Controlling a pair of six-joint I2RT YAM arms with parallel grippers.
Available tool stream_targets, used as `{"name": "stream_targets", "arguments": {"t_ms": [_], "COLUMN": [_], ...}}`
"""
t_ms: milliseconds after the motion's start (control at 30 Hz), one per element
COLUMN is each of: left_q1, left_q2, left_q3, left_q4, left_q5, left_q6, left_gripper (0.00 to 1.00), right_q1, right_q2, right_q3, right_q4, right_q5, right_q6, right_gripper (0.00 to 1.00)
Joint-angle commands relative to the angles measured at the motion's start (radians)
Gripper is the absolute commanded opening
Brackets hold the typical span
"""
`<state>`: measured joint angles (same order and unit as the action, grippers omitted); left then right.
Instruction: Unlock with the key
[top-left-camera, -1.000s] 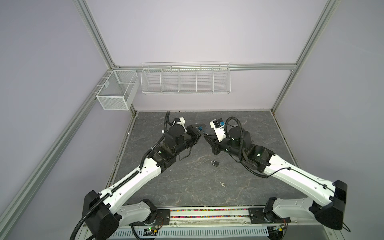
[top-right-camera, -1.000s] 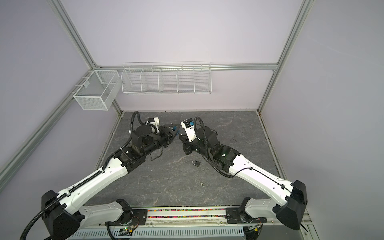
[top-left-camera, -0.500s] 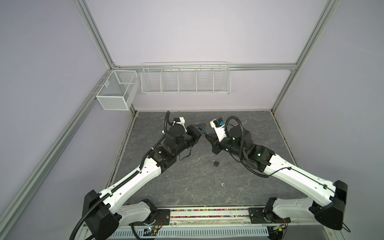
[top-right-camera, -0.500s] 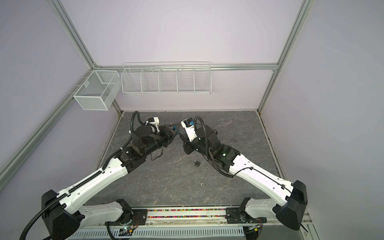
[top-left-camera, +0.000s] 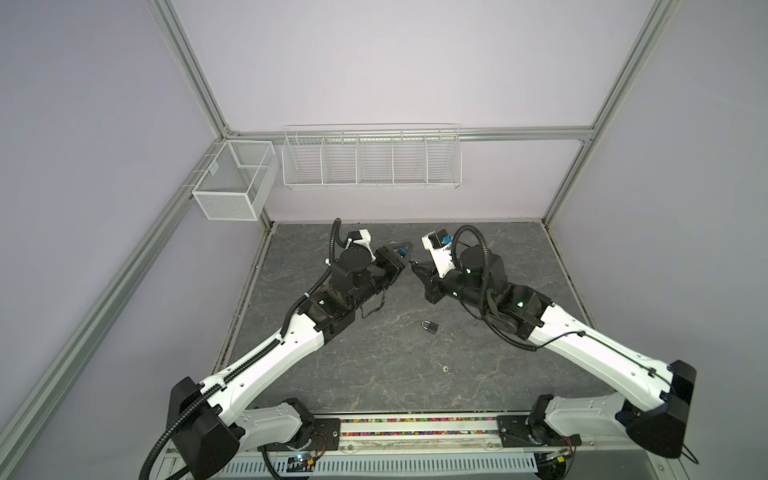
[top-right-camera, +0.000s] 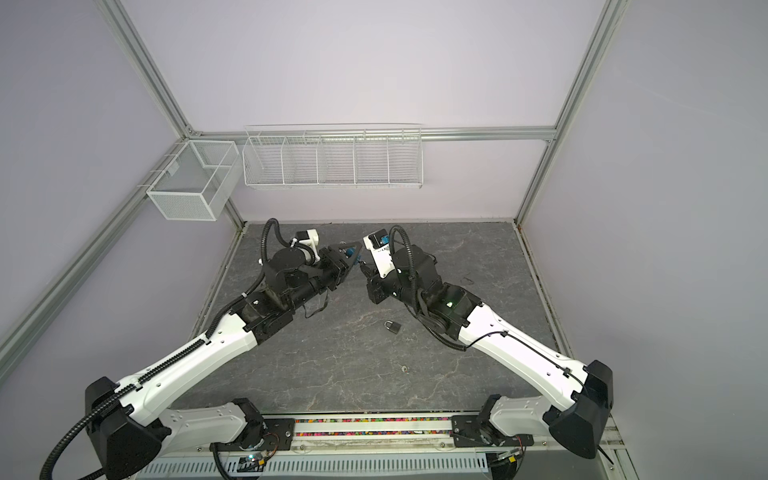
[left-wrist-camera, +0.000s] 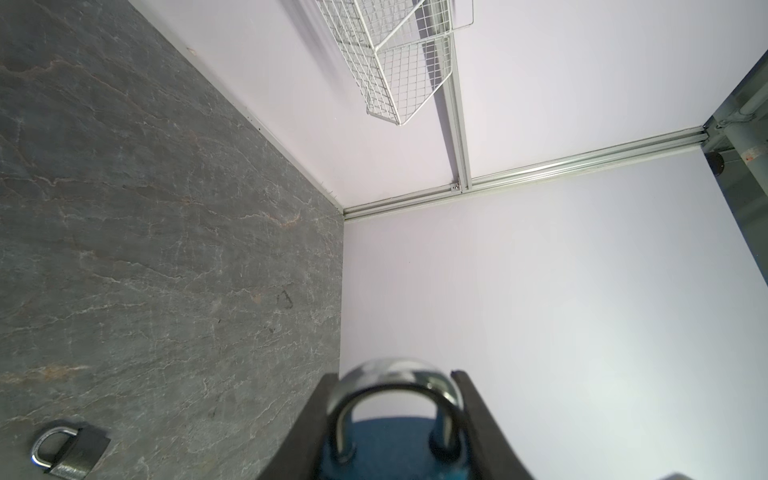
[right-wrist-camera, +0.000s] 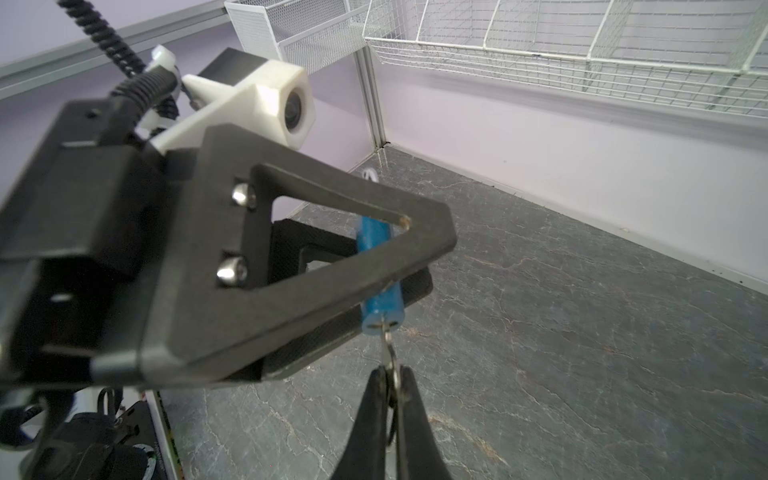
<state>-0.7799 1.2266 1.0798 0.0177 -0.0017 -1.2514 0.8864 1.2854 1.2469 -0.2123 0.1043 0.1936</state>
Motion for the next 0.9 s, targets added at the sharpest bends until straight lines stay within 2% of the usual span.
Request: {"name": "stream_targets", "arguments": {"t_ms": [0,200,367,500,667,867], "left_q1": [-0.055,-0.051,-0.034,-0.011,-0.001,0.027], "left_q2": [0.034,-0.006,-0.007,-0.025,-0.031,-0.025], "left_q3": [0.057,0.009,-0.032,-0.050,-0.056,-0.080], "left_q4": [0.024,0.062,0.182,0.199,0.243,0.287], "left_q5": [0.120,0.093,0.155,0.169,0.222,0.237], "left_q6": [0.032,0.062,0.049,0.074,0.136,0.128], "left_gripper": [0.07,0.07,0.06,0.06,0.06,0.06], "right_q1": [0.016,-0.039,-0.061,-0.093,-0.115,-0.114], "right_q2": [0.020,-0.027,-0.062,-0.081,-0.098,-0.091], "right_q3": [0.019,-0.013,-0.042,-0.072,-0.099,-0.106], "right_q4": [0.103,0.153,0.200,0.249,0.339,0.401], "right_q5": [-0.004,-0.137,-0.258,-0.338,-0.407,-0.451], "right_q6": [-0.008,0.108,0.185,0.281,0.389,0.465], "right_gripper": [0.07,0.06,0.07,0.07,0.07,0.06]}}
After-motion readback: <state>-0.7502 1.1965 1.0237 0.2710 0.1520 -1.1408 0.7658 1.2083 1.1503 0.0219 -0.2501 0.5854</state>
